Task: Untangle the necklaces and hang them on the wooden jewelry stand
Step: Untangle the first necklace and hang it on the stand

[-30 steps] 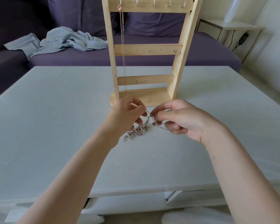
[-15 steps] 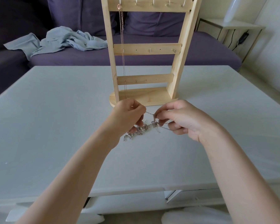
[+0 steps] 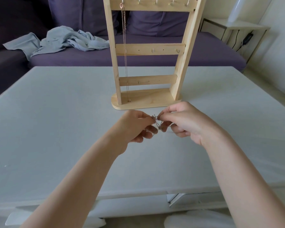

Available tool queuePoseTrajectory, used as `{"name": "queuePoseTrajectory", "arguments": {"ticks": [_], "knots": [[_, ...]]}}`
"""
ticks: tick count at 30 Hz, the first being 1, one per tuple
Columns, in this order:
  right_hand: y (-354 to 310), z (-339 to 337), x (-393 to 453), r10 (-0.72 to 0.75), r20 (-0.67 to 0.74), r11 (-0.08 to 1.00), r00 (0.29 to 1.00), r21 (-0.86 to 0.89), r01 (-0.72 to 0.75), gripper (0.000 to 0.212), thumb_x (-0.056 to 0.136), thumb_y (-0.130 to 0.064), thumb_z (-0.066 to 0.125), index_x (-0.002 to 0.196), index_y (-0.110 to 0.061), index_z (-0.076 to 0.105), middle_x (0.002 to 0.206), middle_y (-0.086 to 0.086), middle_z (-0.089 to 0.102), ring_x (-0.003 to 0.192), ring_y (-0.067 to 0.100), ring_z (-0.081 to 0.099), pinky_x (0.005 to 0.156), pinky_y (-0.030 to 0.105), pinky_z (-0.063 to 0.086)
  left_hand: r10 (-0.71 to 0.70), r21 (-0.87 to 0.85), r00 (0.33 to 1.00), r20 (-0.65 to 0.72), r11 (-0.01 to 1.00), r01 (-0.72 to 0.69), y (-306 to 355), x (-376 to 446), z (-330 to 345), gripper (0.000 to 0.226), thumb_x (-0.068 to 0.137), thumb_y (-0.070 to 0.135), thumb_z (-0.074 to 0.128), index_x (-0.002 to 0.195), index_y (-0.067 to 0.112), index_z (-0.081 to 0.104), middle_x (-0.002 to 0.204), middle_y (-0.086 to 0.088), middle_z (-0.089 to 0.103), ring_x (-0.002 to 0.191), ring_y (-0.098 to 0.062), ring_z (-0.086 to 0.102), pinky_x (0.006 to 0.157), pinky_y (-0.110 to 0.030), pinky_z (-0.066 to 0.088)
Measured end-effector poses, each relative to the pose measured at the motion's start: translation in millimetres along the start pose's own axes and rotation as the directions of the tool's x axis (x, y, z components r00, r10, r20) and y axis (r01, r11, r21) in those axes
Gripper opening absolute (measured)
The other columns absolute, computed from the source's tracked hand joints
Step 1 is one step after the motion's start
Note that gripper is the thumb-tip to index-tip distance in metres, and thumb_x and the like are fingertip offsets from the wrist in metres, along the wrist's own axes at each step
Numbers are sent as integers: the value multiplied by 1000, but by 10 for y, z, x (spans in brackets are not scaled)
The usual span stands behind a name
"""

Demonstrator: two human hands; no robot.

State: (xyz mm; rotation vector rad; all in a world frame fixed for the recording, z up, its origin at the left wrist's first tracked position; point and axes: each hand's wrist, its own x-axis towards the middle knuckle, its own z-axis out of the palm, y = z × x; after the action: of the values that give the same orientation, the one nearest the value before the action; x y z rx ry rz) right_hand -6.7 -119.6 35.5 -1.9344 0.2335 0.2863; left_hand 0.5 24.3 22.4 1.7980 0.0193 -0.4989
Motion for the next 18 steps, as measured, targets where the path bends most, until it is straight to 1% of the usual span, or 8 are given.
{"name": "queuePoseTrajectory", "arguments": {"ticks": [2, 4, 6, 7, 10, 12, 15, 18], "knots": [[22, 6, 10, 0, -36, 999, 999, -48, -2, 11, 85, -1, 51, 85, -3, 62, 59, 4, 62, 30, 8, 23, 34, 14, 17, -11, -37, 1000, 10, 999, 11, 9, -7, -21, 14, 92, 12, 54, 84, 10, 65, 63, 4, 67, 42, -3, 50, 38, -11, 31], [42, 10, 28, -14, -94, 998, 996, -62, 8, 12, 84, -1, 51, 82, -4, 63, 66, 4, 62, 30, 7, 36, 33, 14, 24, -11, -46, 1000, 9, 999, 12, 13, -11, -21, 16, 91, 8, 53, 86, 10, 67, 67, 4, 68, 43, -3, 51, 38, -11, 31], [39, -2, 38, -29, -147, 1000, 989, -10, 28, 10, 84, -1, 53, 83, -3, 63, 70, 4, 63, 34, 7, 47, 34, 15, 29, -12, -56, 1000, 1, 998, 12, 14, -12, -16, 17, 90, 6, 53, 86, 11, 68, 68, 5, 69, 43, -3, 51, 39, -11, 33], [27, -12, 35, -26, -162, 998, 986, 55, 36, 8, 84, 0, 55, 84, -1, 63, 71, 5, 63, 35, 7, 49, 34, 16, 29, -14, -66, 1000, -2, 998, 14, 15, -13, -17, 17, 90, 5, 53, 86, 12, 68, 68, 6, 70, 43, -2, 51, 40, -11, 33], [-18, -43, 8, -2, -116, 940, 993, 339, 41, 8, 86, 2, 56, 80, -1, 60, 65, 6, 62, 38, 9, 47, 33, 16, 24, -12, -120, 1000, -8, 993, 11, 20, -13, -24, 17, 90, 6, 55, 83, 14, 69, 68, 7, 70, 41, -2, 47, 44, -14, 31], [-34, -53, -8, 3, -40, 879, 999, 476, 16, 10, 87, 2, 55, 78, -2, 59, 58, 4, 57, 37, 8, 41, 31, 15, 20, -8, -205, 1000, -12, 979, 6, 30, -17, -24, 19, 91, 5, 53, 83, 13, 68, 68, 4, 71, 39, -3, 42, 40, -13, 28], [-35, -60, -4, 1, 13, 880, 1000, 476, -7, 8, 86, -2, 59, 79, -4, 57, 50, 0, 50, 36, 6, 36, 30, 15, 18, -5, -326, 1000, -8, 945, 2, 55, -26, -25, 21, 93, 3, 48, 88, 9, 67, 70, 0, 71, 38, -3, 40, 35, -13, 27], [-31, -48, 7, 8, -11, 904, 1000, 427, -3, 10, 85, -3, 62, 78, -6, 55, 46, -2, 48, 35, 6, 33, 31, 16, 16, 31, -365, 1000, -3, 931, -30, 68, -37, -42, 23, 96, 7, 48, 88, 13, 68, 70, 2, 70, 40, -2, 43, 35, -12, 28]]}}
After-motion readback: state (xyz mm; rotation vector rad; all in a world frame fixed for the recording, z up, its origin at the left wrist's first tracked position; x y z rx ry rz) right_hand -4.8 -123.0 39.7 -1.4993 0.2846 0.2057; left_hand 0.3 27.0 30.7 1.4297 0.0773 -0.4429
